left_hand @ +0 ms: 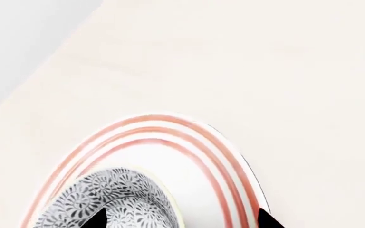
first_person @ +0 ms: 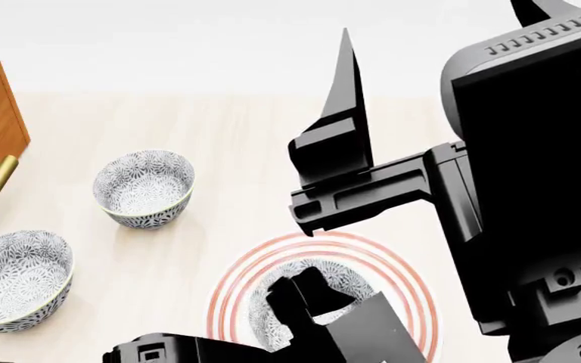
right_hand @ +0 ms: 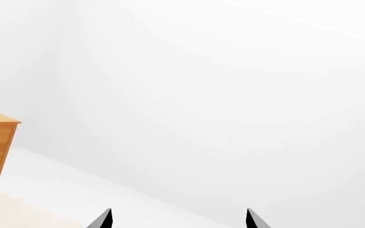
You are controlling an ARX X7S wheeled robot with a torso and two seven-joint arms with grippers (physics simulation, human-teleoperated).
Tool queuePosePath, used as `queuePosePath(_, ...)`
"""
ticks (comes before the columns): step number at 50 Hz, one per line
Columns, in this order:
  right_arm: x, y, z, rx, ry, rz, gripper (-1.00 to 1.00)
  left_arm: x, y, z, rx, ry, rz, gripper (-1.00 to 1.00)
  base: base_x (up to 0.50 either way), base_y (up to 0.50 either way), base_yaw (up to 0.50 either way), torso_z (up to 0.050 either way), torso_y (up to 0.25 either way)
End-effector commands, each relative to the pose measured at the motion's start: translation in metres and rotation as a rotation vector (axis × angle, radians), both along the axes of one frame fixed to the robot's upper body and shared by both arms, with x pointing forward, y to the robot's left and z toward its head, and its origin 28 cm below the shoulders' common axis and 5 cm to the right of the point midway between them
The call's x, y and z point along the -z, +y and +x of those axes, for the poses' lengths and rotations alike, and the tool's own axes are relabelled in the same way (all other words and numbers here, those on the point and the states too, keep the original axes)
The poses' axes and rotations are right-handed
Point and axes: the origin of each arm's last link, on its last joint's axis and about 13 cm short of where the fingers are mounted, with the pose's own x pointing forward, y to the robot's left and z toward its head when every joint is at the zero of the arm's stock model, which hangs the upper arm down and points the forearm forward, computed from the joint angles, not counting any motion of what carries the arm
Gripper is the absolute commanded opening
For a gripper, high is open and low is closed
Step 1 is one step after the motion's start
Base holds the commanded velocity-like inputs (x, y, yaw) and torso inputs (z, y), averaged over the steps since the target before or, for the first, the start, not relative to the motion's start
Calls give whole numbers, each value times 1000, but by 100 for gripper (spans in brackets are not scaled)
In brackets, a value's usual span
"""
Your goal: Put the bowl at the front on the plate.
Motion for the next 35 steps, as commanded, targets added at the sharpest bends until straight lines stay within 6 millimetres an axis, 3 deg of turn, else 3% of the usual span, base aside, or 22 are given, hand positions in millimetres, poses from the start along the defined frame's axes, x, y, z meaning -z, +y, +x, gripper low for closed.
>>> queuePosePath(1,0,1,0,1,-2,-1,100,-17,0,1,6,21,-87,100,0,0,0,0,0)
queuePosePath(20,-2,2,-3,-5,-20,-2,100,-45,19,5,-34,14,-207,100,0,0,0,0,0)
queuePosePath(35,-7,-2,-17,10,-67,9,100,-58,44,26,-182,-7,-286,100,0,0,0,0,0)
